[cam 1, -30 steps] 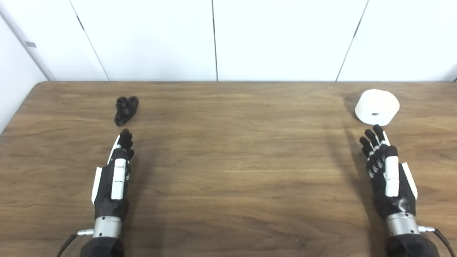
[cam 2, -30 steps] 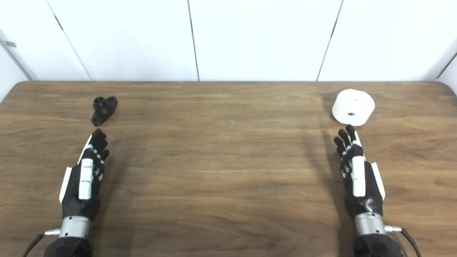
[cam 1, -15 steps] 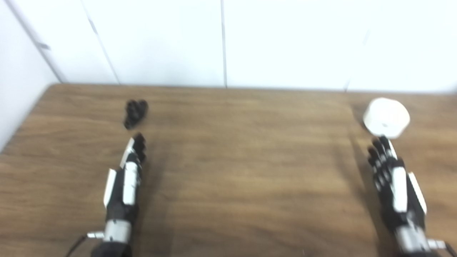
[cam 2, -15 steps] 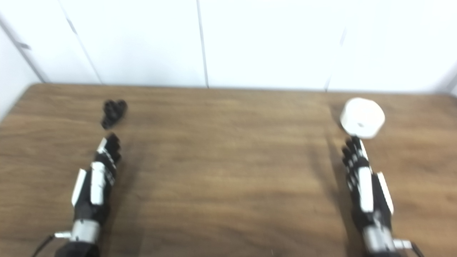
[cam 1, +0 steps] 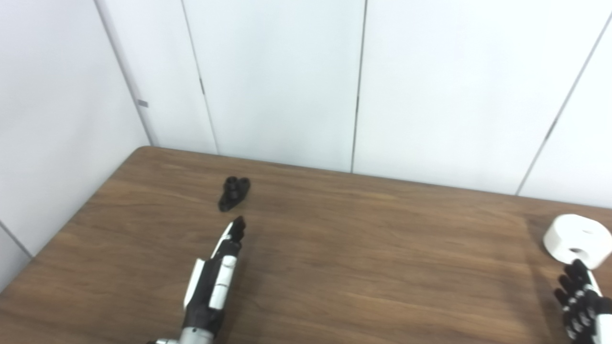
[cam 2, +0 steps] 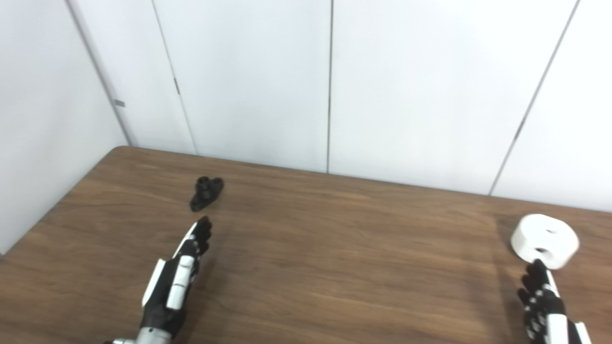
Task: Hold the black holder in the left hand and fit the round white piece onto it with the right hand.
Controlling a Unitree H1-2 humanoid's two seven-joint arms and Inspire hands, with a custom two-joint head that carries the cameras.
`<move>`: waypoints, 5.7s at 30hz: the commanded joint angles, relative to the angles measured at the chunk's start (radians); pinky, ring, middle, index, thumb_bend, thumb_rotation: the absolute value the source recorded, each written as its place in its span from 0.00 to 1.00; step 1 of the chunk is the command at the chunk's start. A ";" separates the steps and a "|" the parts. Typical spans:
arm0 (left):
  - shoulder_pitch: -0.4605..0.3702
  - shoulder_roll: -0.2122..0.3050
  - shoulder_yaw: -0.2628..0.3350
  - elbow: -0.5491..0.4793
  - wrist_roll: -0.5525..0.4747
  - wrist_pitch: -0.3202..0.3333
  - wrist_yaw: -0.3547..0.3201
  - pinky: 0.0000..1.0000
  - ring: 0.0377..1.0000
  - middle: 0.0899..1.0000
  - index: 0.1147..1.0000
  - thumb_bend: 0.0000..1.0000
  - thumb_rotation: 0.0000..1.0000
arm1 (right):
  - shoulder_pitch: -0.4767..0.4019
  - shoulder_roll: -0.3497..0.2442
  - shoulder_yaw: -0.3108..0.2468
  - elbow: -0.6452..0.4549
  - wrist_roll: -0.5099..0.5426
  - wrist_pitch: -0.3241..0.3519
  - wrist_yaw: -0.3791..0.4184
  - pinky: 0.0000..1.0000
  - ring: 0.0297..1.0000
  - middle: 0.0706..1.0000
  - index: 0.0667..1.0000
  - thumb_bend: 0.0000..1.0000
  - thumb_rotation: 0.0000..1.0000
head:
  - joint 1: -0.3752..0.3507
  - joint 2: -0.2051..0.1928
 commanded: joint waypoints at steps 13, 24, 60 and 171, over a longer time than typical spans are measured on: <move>0.029 -0.039 -0.038 0.061 0.042 -0.034 0.017 1.00 0.99 0.98 0.98 0.57 0.87 | 0.038 0.005 0.003 0.062 0.006 -0.028 0.011 1.00 1.00 1.00 1.00 0.60 1.00 | -0.004 0.001; 0.008 -0.068 -0.008 -0.088 0.139 0.110 0.101 0.89 0.93 0.93 0.96 0.66 0.70 | 0.037 -0.009 -0.006 0.067 0.015 -0.016 0.013 1.00 1.00 1.00 1.00 0.60 1.00 | -0.009 0.009; -0.410 0.266 0.005 0.179 0.684 0.524 0.216 1.00 0.95 0.92 0.85 0.89 0.49 | 0.037 -0.004 -0.003 0.087 0.019 -0.044 0.034 1.00 1.00 1.00 1.00 0.60 1.00 | -0.023 -0.005; -0.642 0.332 -0.179 0.616 0.598 0.497 0.348 0.85 0.88 0.76 0.42 0.52 0.05 | 0.073 0.025 0.006 0.007 0.016 -0.019 0.008 1.00 1.00 0.98 1.00 0.60 1.00 | -0.066 0.062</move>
